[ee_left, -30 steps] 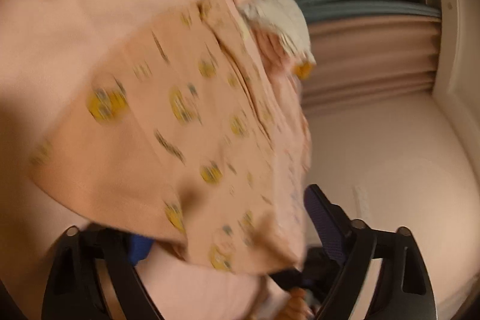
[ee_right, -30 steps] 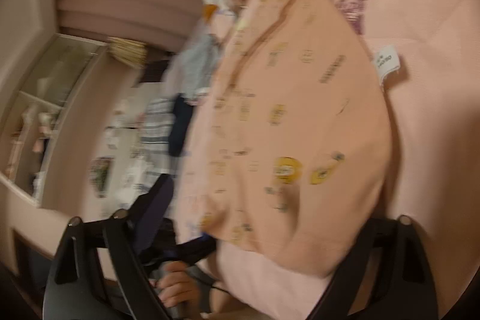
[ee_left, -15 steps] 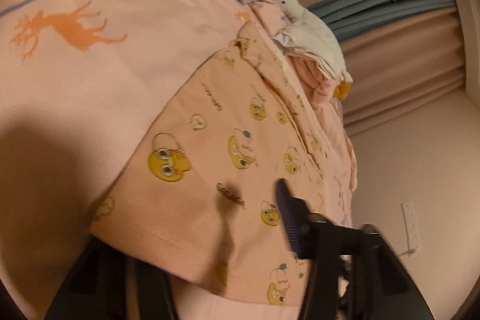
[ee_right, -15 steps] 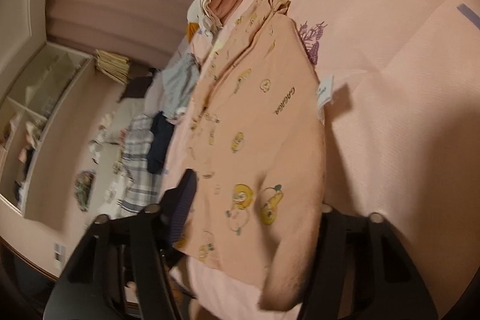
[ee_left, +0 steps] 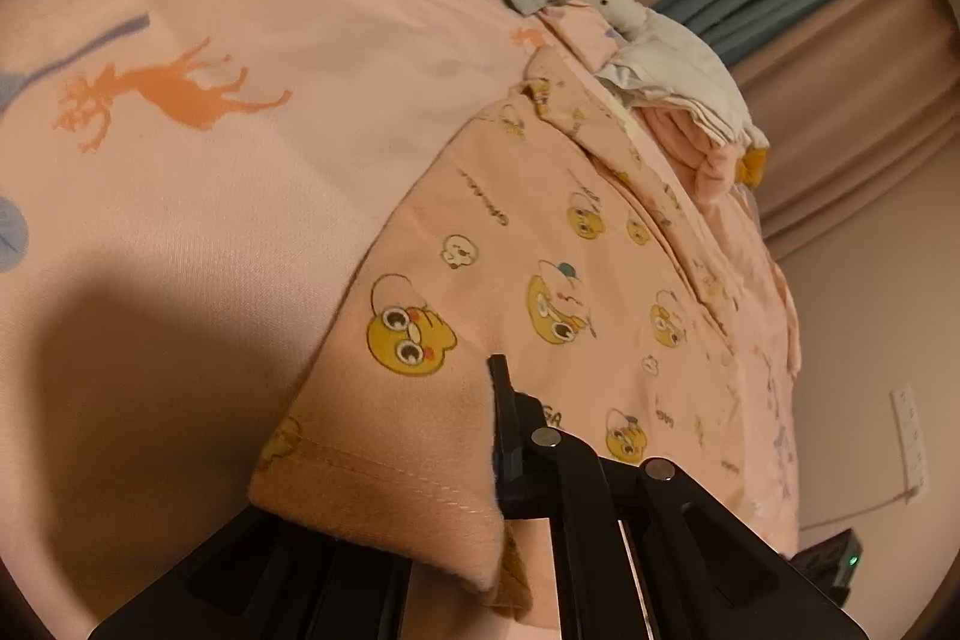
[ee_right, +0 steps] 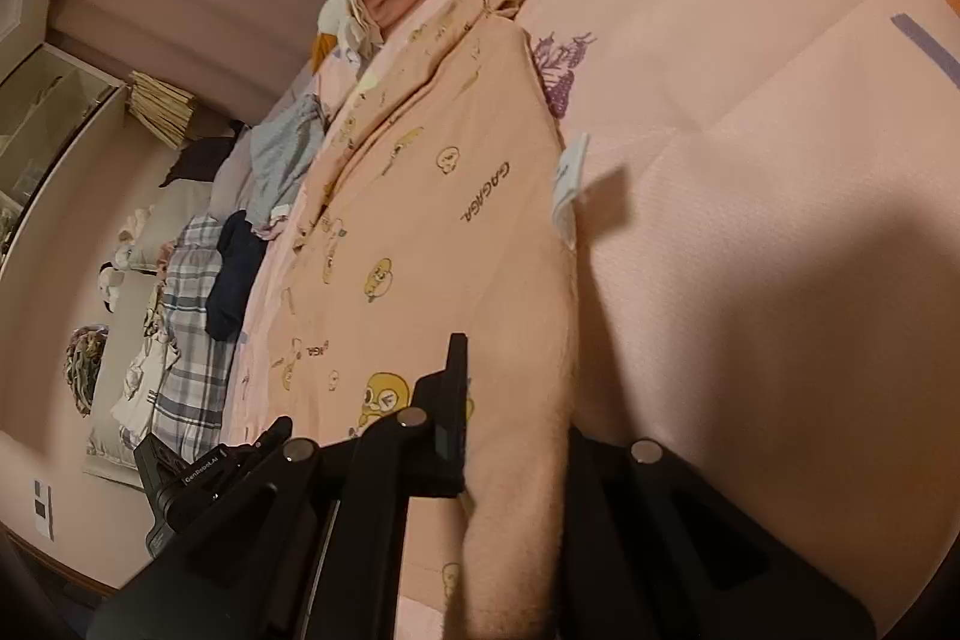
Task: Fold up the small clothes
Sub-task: 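Grasp the folded shirt edge with the left gripper while the right gripper grasps the tag end, folding it over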
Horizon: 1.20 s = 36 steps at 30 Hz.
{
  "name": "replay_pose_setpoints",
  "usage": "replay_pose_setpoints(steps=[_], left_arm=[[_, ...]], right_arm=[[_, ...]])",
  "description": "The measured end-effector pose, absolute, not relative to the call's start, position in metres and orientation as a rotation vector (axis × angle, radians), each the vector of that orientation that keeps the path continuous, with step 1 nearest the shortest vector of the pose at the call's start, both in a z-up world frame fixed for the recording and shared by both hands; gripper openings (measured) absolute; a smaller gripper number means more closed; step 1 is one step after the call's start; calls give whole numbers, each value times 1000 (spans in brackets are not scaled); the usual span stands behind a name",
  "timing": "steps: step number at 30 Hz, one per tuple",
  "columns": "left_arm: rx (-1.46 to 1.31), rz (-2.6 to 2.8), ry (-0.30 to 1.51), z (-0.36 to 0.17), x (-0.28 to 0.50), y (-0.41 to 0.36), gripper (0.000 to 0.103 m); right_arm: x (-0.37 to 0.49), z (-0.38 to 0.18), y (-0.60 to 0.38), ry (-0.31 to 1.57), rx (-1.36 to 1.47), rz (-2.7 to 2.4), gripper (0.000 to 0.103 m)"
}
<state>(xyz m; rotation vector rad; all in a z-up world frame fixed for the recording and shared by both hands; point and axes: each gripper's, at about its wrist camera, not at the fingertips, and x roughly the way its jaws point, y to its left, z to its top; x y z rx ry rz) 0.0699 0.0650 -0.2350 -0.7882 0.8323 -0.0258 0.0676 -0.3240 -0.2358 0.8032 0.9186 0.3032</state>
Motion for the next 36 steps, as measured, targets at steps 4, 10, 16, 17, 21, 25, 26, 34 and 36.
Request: replay_pose_setpoints(steps=[4,10,16,17,21,25,26,34,36], left_arm=[[-869,-83,804,-234,72,74,4],[-958,-189,734,-215,102,79,3],[-891,-163,706,-167,188,82,2],[-890,-169,694,-159,210,83,2],[-791,-41,743,-155,302,75,2],[-601,65,937,-198,382,55,2],[-598,70,962,-210,389,56,2],[-914,-30,987,-218,366,114,28],[-914,-11,941,-202,346,133,41]], right_arm=[[63,-229,-331,848,871,400,4],[83,-226,-343,815,1023,464,4],[153,-161,-339,739,960,526,4],[177,-151,-338,736,942,531,4],[275,-149,-339,820,849,392,4],[358,-194,-340,991,809,220,10],[372,-204,-339,1031,772,179,12],[365,-203,-376,1057,796,194,42],[349,-183,-386,1032,700,93,61]])
